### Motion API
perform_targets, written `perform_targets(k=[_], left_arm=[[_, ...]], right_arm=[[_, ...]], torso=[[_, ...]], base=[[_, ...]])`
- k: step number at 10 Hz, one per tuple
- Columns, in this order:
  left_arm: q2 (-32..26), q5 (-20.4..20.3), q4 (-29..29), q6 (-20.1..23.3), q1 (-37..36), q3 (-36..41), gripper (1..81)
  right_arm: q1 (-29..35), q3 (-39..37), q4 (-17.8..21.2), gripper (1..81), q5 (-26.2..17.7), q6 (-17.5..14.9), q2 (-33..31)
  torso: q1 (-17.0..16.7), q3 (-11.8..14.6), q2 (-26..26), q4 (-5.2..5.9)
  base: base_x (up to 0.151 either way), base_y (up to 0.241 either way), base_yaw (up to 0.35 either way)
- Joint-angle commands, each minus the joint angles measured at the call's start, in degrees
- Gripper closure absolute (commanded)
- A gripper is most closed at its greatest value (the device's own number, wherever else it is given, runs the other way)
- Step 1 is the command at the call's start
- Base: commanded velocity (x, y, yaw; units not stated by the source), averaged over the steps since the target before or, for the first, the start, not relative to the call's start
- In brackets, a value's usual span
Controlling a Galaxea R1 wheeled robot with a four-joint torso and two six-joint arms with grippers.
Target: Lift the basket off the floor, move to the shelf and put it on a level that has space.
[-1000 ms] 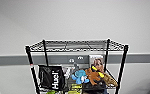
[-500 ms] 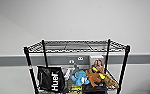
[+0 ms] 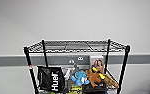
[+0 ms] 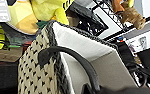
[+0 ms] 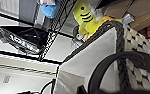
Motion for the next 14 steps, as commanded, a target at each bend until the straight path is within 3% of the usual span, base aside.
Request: perform_targets(k=[1, 4, 11, 14], left_arm=[[-4.9, 0.8, 2.2, -0.1, -7.8, 9.1, 81.1], [-7.3, -0.1, 2.1, -0.6, -9.8, 13.5, 81.1], [-13.4, -0.1, 1.6, -1.3, -19.3, 25.1, 81.1], [-16.0, 0.2, 1.6, -5.3, -24.4, 28.0, 81.1]], right_arm=[[7.7, 10.5, -1.9, 81.1, 0.7, -0.3, -4.8], [8.4, 15.5, -3.4, 81.1, 3.4, 0.0, -8.3], [16.6, 23.8, -2.8, 81.1, 2.8, 0.6, -12.0], [20.9, 27.2, -1.3, 81.1, 2.8, 0.9, -14.8]], torso=[[0.0, 0.0, 0.0, 0.0], [0.0, 0.0, 0.0, 0.0], [0.0, 0.0, 0.0, 0.0], [0.0, 0.0, 0.0, 0.0]], base=[[0.0, 0.0, 0.0], [0.0, 0.0, 0.0], [0.0, 0.0, 0.0], [0.0, 0.0, 0.0]])
